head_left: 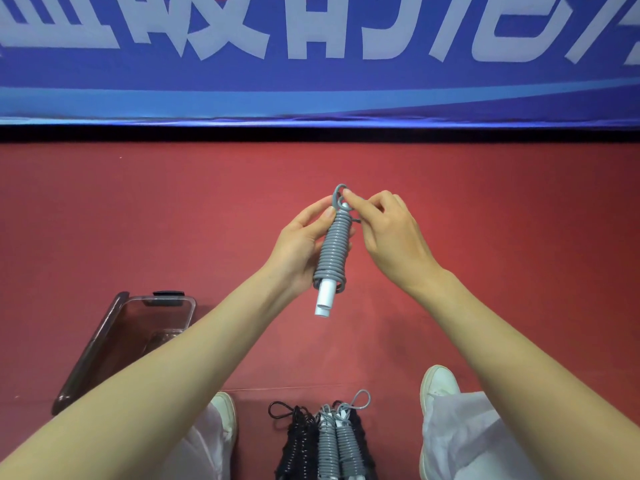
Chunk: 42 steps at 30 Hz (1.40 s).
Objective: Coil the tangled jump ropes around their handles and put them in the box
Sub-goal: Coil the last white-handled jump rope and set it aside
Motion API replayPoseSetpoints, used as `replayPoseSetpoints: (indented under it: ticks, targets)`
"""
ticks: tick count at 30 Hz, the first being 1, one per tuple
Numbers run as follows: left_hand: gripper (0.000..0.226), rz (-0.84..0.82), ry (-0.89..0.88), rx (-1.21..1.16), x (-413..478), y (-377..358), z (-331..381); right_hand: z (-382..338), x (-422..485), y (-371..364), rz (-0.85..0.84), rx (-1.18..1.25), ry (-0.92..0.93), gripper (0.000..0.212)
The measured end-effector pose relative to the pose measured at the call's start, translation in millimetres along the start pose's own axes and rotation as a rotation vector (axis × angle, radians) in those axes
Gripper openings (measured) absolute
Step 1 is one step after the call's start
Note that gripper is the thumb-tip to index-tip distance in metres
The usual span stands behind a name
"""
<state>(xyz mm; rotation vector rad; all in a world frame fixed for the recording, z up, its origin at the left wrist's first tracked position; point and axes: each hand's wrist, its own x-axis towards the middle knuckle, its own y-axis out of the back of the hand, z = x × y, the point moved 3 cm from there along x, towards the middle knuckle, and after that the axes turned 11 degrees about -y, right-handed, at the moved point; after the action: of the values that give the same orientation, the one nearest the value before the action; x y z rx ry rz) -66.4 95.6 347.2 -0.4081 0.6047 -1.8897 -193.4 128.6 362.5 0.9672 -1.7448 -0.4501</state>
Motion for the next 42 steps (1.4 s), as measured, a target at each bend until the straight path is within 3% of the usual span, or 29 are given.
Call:
replayPoseSetpoints:
  ticks: [4, 7, 10, 12, 16, 21, 26, 31, 35, 39, 42]
  targets:
    - [0.022, -0.027, -0.018, 0.063, -2.8, 0.9, -0.6, 1.7, 1.7, 3.7, -0.039, 0.068, -0.073, 0.045]
    - [0.027, -0.084, -0.057, 0.200, -4.6, 0.2, -1.2, 4.2, 3.8, 10.2, -0.021, 0.167, -0.172, 0.025]
    - [0.032, -0.127, -0.130, 0.379, -3.4, 1.9, 1.6, 7.0, 3.8, 12.3, -0.147, 0.277, -0.297, 0.012]
    - [0.034, -0.150, -0.172, 0.484, -2.3, 2.6, 3.7, 7.5, 2.8, 15.6, -0.219, 0.337, -0.365, 0.019]
    - [0.027, -0.115, -0.207, 0.520, -0.6, 5.4, 6.5, 2.4, 1.2, 18.4, -0.267, 0.523, -0.420, 0.008]
    - [0.028, -0.142, -0.204, 0.470, 2.8, 5.7, 12.2, -0.5, 0.7, 17.4, -0.265, 0.557, -0.400, 0.021]
    - [0.050, -0.249, -0.145, 0.475, 1.3, 4.8, 12.3, 5.6, 0.6, 24.9, -0.223, 0.876, -0.581, 0.036]
    - [0.051, -0.292, -0.072, 0.399, -3.8, 2.5, 7.9, 6.4, -1.4, 17.9, -0.051, 0.806, -0.623, 0.039]
    - [0.057, -0.237, -0.066, 0.401, -0.1, 4.8, 11.8, 4.0, 0.9, 9.5, -0.192, 0.783, -0.628, 0.016]
    - [0.070, -0.213, -0.014, 0.500, 3.4, 12.0, 16.9, 4.7, 0.9, 11.9, -0.348, 0.764, -0.586, 0.016]
    - [0.042, -0.297, 0.023, 0.565, 2.2, 9.7, 14.3, 5.3, 1.2, 8.7, -0.456, 0.832, -0.620, 0.011]
